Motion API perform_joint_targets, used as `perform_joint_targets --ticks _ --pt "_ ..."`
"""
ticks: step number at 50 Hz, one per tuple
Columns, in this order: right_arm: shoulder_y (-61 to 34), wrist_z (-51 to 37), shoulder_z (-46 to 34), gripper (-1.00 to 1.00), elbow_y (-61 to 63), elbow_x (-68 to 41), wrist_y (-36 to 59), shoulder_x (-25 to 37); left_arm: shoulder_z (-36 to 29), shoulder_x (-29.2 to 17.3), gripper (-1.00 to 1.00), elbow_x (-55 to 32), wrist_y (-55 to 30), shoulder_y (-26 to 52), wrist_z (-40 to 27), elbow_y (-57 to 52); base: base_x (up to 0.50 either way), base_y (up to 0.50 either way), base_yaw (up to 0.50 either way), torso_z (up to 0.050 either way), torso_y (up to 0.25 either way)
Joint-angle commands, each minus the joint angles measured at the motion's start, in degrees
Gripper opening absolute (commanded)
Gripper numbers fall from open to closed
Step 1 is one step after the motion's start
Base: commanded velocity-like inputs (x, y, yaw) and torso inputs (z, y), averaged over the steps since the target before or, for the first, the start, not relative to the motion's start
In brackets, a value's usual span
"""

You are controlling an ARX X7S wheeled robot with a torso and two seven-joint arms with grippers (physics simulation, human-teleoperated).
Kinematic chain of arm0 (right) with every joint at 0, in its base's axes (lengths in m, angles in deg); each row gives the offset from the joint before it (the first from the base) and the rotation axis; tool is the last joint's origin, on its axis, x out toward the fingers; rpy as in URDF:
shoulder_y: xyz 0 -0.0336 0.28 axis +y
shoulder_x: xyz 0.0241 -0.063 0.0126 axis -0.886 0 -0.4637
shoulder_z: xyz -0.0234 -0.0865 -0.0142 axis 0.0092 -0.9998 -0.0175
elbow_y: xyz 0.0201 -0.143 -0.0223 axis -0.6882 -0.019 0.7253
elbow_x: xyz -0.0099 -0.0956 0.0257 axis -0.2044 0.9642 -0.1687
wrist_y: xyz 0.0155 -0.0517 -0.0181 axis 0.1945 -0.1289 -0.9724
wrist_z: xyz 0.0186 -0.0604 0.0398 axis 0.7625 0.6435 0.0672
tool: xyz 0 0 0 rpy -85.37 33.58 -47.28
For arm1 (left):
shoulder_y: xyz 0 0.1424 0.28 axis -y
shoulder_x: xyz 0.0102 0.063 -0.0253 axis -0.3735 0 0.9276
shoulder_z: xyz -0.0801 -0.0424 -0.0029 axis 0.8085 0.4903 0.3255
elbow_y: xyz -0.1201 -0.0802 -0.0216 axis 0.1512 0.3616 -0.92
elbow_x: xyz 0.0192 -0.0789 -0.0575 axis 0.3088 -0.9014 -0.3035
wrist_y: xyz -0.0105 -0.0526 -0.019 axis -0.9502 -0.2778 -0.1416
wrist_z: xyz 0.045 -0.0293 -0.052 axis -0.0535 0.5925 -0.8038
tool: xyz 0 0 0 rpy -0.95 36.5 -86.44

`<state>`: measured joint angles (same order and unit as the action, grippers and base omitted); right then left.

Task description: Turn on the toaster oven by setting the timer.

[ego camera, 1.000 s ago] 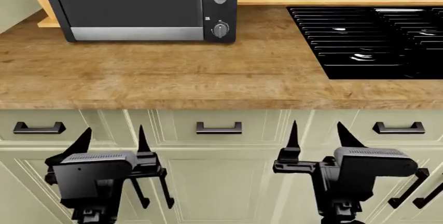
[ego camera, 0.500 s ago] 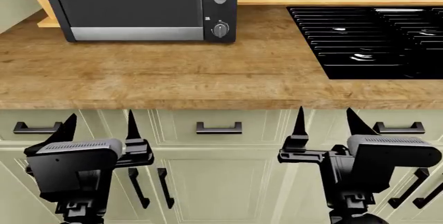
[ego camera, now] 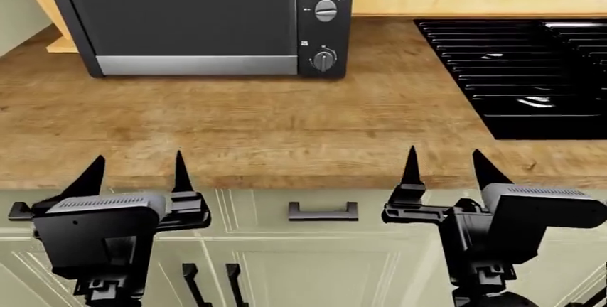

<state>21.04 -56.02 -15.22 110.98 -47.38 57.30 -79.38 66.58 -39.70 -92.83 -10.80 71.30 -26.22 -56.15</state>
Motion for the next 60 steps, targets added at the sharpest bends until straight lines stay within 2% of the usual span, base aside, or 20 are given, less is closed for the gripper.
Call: perform_joint_targets --ticks 1,28,47,49,50,55,60 --pt "0.0 -0.3 0.5 1.00 0.1 -1.5 0.4 0.2 -0.2 -0.7 1.00 -0.7 0.6 -1.0 -0.5 -0.6 0.50 0.00 0.00 0.000 0.000" --pt "0.1 -1.3 -0.3 1.00 -0.1 -2.2 -0.4 1.1 -1.0 -2.2 1.00 -2.1 1.3 -1.2 -2.1 -0.9 0.50 0.00 0.00 0.000 0.001" --pt "0.4 -2.7 -0.9 1.00 2.3 -2.9 1.3 2.2 -1.0 -3.0 1.00 -3.4 0.6 -1.1 -3.3 -2.5 0.00 0.00 0.00 0.000 0.000" --pt "0.4 -2.7 -0.5 1.00 3.2 -3.7 2.3 2.4 0.4 -2.1 1.00 -3.7 1.2 -1.3 -4.6 -3.7 0.00 0.00 0.00 0.000 0.000" --pt "0.2 -2.7 0.3 1.00 4.3 -5.1 3.8 2.5 0.8 -1.7 1.00 0.7 2.0 -1.1 -8.4 -5.1 0.00 0.00 0.00 0.000 0.000" --pt "-0.2 -3.1 1.5 1.00 6.6 -7.2 6.7 3.1 8.5 0.9 1.00 -5.3 0.6 -4.7 -10.9 -11.5 0.00 0.00 0.00 0.000 0.000" --pt "-0.2 -3.6 1.9 1.00 7.3 -7.6 7.2 3.3 13.4 -0.4 1.00 -6.2 -2.4 -4.6 -13.6 -17.2 0.00 0.00 0.00 0.000 0.000"
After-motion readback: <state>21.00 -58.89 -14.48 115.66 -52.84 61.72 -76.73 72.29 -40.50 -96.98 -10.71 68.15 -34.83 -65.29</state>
